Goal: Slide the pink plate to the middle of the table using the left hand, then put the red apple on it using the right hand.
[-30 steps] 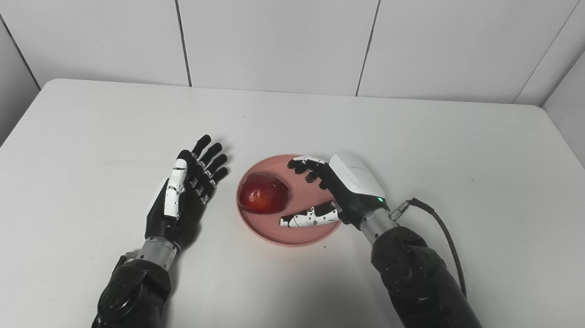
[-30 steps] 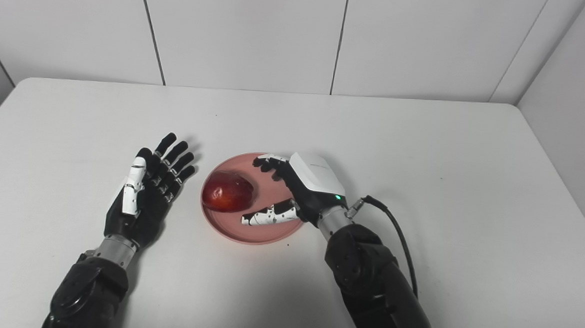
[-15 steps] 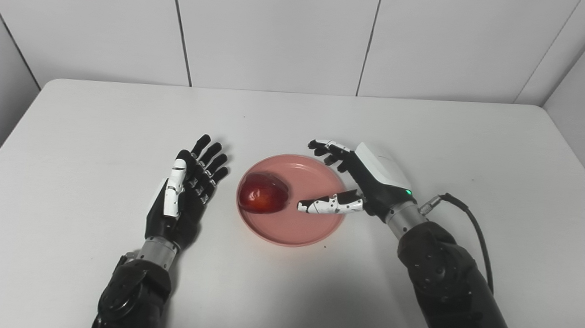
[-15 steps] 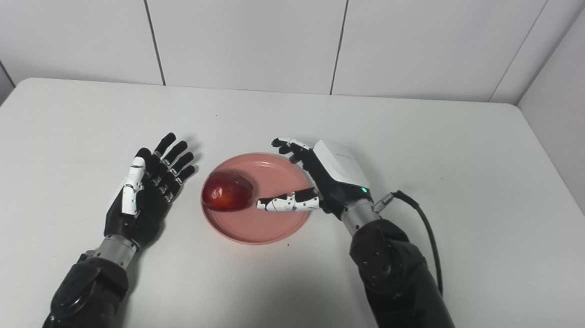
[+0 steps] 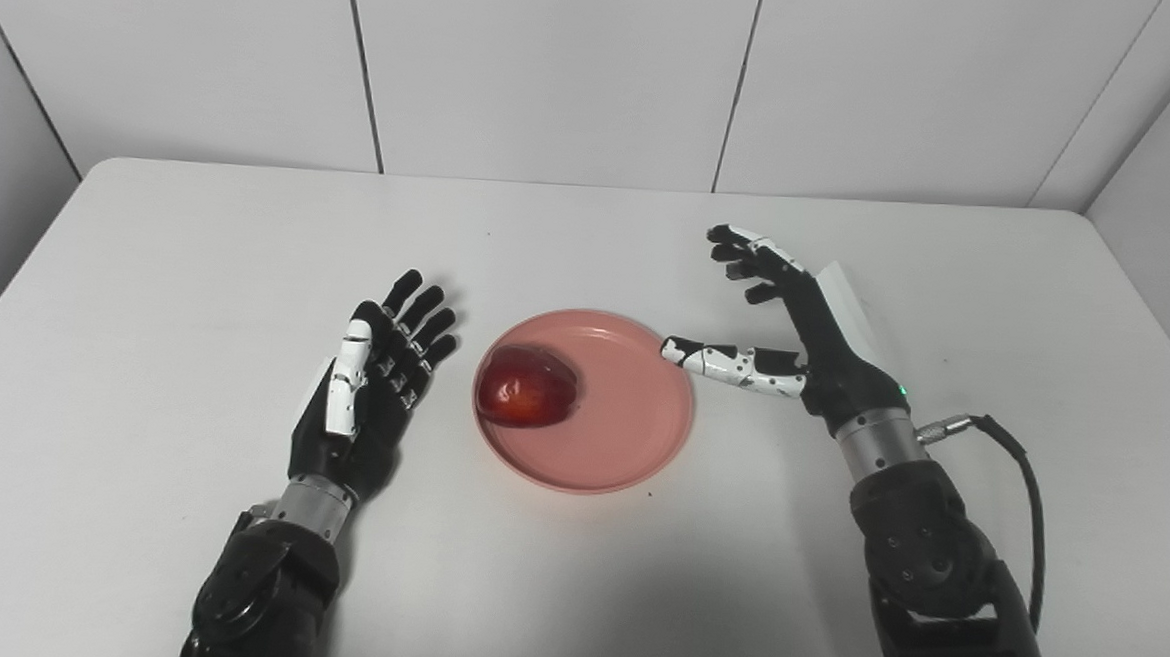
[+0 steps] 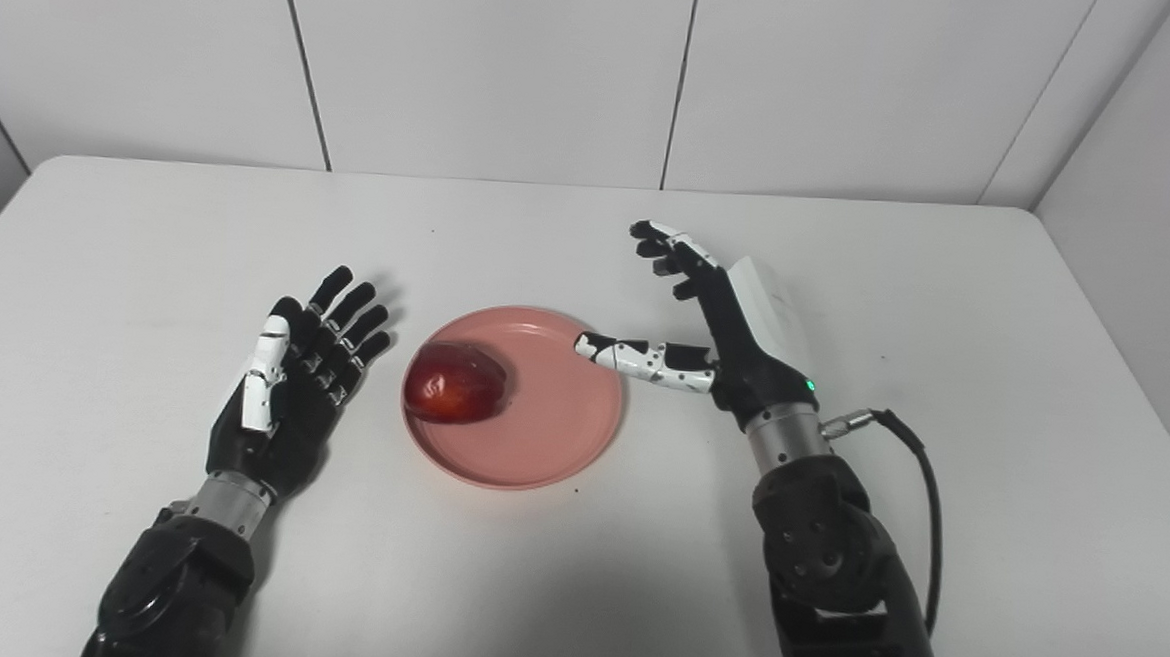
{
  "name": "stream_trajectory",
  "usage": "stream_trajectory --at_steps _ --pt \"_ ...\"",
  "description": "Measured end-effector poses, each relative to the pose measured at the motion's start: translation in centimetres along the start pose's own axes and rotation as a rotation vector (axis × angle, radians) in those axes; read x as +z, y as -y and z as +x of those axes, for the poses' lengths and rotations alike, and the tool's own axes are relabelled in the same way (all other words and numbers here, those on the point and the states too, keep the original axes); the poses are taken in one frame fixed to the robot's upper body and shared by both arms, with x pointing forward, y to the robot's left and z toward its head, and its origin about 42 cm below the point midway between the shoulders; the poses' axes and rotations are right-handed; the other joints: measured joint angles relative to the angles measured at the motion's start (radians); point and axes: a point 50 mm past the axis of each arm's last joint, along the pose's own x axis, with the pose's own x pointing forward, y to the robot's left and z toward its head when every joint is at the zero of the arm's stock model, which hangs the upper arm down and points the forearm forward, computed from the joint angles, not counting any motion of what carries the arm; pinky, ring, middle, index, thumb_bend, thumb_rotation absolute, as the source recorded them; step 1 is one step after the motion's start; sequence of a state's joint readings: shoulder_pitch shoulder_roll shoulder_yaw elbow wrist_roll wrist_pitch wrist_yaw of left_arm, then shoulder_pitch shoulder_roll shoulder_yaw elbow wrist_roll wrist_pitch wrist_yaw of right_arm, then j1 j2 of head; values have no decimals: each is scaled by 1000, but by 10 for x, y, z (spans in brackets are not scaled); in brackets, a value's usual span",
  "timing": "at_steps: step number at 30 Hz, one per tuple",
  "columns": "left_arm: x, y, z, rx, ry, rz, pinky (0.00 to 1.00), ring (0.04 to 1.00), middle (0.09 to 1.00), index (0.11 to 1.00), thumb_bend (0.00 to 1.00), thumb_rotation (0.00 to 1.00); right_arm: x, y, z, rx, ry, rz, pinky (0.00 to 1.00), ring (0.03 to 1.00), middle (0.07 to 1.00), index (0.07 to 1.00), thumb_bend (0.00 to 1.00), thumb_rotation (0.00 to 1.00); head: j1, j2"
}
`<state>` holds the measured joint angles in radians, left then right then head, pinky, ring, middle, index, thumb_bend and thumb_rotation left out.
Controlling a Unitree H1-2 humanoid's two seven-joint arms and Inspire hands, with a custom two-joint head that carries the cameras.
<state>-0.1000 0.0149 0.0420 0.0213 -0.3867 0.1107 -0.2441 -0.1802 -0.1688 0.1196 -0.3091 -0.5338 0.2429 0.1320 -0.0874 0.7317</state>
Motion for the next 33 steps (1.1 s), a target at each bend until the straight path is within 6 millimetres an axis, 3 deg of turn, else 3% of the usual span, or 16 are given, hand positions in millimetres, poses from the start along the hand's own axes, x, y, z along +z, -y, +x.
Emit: stream_trajectory --at_steps 2,6,10,16,24,33 --pt "0 0 0 0 0 0 950 941 949 938 434 1000 -7 -2 -3 -21 -25 23 702 784 806 829 919 628 0 -2" --pt "0 0 0 1 1 0 953 942 949 936 432 1000 -20 -8 -12 -56 -65 39 699 792 826 838 769 857 0 0" --pt "0 -1 0 1 1 2 958 946 953 941 432 1000 -32 -13 -24 -75 -108 41 705 793 825 840 701 984 2 0" --pt "0 -1 0 1 1 2 959 948 956 940 433 1000 -56 -23 -37 -93 -165 189 755 820 846 843 467 1000 3 2" --pt "1 -2 -1 5 2 2 957 946 955 938 429 1000 -70 -33 -42 -103 -206 349 795 840 853 858 324 1000 5 2" --pt "1 -3 -1 7 3 2 955 947 955 944 431 1000 -77 -38 -43 -115 -184 389 783 830 844 855 252 1000 12 3"
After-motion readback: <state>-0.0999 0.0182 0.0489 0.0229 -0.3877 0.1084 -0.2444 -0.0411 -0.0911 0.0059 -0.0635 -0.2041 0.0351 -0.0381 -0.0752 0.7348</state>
